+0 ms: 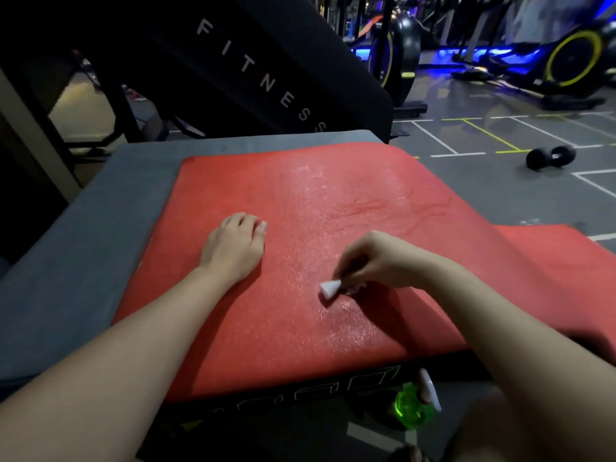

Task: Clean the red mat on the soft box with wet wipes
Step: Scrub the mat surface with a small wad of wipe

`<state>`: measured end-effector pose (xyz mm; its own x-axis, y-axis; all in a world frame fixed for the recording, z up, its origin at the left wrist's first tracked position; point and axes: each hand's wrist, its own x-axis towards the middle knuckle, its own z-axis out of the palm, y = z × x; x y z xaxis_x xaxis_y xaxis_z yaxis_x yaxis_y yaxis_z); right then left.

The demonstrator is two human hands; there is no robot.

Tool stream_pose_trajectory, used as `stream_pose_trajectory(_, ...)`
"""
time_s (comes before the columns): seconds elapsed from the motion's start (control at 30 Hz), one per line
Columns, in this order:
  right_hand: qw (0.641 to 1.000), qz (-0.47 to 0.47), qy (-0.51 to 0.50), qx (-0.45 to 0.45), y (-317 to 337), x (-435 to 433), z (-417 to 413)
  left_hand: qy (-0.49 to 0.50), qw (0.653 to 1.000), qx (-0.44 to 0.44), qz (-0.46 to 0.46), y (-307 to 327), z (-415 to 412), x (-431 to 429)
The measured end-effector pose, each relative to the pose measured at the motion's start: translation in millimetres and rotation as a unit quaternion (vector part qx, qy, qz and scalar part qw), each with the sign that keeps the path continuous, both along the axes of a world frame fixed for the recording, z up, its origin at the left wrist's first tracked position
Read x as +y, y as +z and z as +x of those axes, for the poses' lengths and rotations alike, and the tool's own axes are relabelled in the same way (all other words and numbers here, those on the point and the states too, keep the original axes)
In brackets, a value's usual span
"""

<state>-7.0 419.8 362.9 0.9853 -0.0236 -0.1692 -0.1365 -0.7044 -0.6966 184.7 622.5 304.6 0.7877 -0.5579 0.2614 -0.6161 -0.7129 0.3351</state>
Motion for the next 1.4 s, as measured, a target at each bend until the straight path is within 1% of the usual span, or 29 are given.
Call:
stream_pose_trajectory(0.03,0.999,0.029,0.012,0.022,2,-2,-3,0.006,1.0,0.02,-0.023,1,4,-3)
stream_pose_trajectory(0.07,0.999,0.036,0.014,0.027,2,-4,-3,0.009,0.999,0.033,-0.041,3,9,-6)
stream_pose_trajectory(0.1,1.0,0.017,0.007,0.016,0,-5,1,0.007,0.998,0.034,-0.046,4,13,-8)
stream_pose_trajectory(0.13,1.0,-0.027,-0.009,-0.01,-3,-4,9,0.002,0.999,0.021,-0.03,5,15,-10)
stream_pose_trajectory(0.2,0.988,-0.116,-0.056,-0.089,-11,-5,31,-0.012,0.999,-0.002,0.035,0,19,-11)
stream_pose_trajectory(0.23,0.98,-0.137,-0.08,-0.122,-15,-6,43,-0.015,0.998,0.003,0.062,-5,21,-10)
stream_pose_trajectory(0.3,0.969,-0.153,-0.111,-0.161,-22,-11,63,-0.011,0.995,0.026,0.093,-10,25,-11)
stream_pose_trajectory(0.37,0.965,-0.164,-0.106,-0.177,-24,-18,72,-0.01,0.994,0.026,0.105,-14,27,-12)
stream_pose_trajectory(0.43,0.972,-0.168,-0.066,-0.153,-19,-24,70,-0.01,0.994,0.021,0.107,-16,28,-11)
stream_pose_trajectory(0.5,0.981,-0.166,-0.014,-0.1,-13,-29,61,-0.008,0.994,0.022,0.11,-16,28,-10)
stream_pose_trajectory(0.57,0.987,-0.144,0.0,-0.072,-12,-33,58,-0.005,0.993,0.026,0.113,-16,27,-9)
stream_pose_trajectory(0.63,0.987,-0.124,-0.036,-0.092,-16,-34,67,-0.005,0.993,0.025,0.117,-15,28,-11)
stream_pose_trajectory(0.67,0.984,-0.128,-0.055,-0.111,-19,-35,76,-0.004,0.993,0.024,0.119,-14,28,-12)
stream_pose_trajectory(0.73,0.972,-0.166,-0.066,-0.15,-21,-36,100,-0.004,0.992,0.024,0.124,-14,28,-12)
stream_pose_trajectory(0.8,0.966,-0.186,-0.07,-0.168,-20,-43,128,-0.007,0.992,0.027,0.125,-12,26,-12)
stream_pose_trajectory(0.93,0.963,-0.201,-0.098,-0.149,-19,-56,159,-0.009,0.991,0.031,0.128,-11,25,-11)
stream_pose_trajectory(1.0,0.967,-0.214,-0.06,-0.126,-14,-60,159,-0.008,0.991,0.028,0.129,-11,25,-10)
stream_pose_trajectory(1.1,0.97,-0.233,0.018,-0.068,0,-66,163,-0.009,0.991,0.024,0.13,-11,26,-12)
stream_pose_trajectory(1.17,0.964,-0.248,0.004,-0.094,1,-70,178,-0.011,0.99,0.028,0.134,-11,26,-13)
stream_pose_trajectory(1.23,0.959,-0.245,-0.04,-0.134,-4,-74,197,-0.013,0.99,0.03,0.139,-11,26,-12)
stream_pose_trajectory(1.3,0.958,-0.244,-0.062,-0.134,-5,-76,215,-0.013,0.99,0.034,0.137,-10,26,-11)
stream_pose_trajectory(1.4,0.957,-0.253,-0.06,-0.126,-2,-77,228,-0.017,0.99,0.035,0.134,-9,27,-12)
